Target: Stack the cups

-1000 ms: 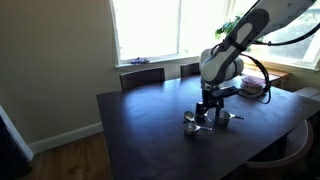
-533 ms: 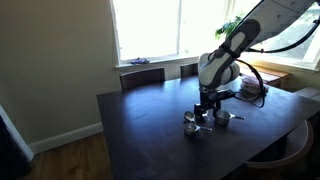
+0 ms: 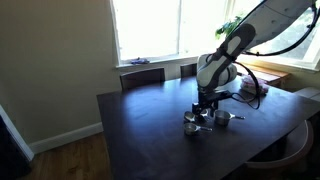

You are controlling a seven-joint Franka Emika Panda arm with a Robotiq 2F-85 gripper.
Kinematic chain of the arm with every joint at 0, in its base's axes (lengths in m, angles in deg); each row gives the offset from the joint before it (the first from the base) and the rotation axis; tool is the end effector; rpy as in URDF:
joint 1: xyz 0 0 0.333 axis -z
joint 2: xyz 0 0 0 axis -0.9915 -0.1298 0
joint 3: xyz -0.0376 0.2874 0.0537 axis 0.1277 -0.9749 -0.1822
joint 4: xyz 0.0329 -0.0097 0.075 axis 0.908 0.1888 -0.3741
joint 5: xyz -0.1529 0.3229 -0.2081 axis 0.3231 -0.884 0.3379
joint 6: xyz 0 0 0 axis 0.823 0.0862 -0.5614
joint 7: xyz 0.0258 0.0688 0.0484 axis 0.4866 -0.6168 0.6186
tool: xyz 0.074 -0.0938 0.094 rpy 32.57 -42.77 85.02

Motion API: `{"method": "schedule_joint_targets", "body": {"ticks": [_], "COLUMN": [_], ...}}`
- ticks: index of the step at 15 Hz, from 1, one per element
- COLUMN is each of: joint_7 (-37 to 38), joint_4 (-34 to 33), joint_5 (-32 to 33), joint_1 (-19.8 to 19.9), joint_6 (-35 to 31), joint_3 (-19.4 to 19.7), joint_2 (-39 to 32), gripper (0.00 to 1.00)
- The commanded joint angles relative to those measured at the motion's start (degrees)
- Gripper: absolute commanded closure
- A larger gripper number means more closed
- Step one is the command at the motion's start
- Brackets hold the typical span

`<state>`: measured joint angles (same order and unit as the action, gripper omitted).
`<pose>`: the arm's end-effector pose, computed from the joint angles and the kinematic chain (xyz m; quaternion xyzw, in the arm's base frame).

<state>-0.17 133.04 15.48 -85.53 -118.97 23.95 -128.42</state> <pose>0.6259 0.0135 -0.0018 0.9934 -0.0997 -0.0487 0.0291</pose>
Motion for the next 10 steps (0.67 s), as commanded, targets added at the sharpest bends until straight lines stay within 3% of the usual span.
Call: {"method": "schedule_joint_targets", "body": {"ticks": [1,2,3,4,5,10], "joint_7": [2.73,3.19,3.65,3.91,3.98,3.57], "joint_4": [-2.07,-2.86,-3.26,-3.63,-3.97,-3.80], "joint_5": [-1.70,-1.96,-2.07,-2.26,-2.39,-2.87], "joint_1": [-1.65,-1.65,-1.71,-1.66,-1.65,-1.40], "joint_6": [-1.15,-0.71,-0.66,-0.47,-0.44,-0.73], "joint_3": [1.93,2.08,2.28,2.37,2.46,2.47], "joint_2": [-1.65,-2.12,-2.47,-2.78,-3.02,-2.86], "gripper": [0.07,0.07,0.15,0.32,0.33,0.66]}}
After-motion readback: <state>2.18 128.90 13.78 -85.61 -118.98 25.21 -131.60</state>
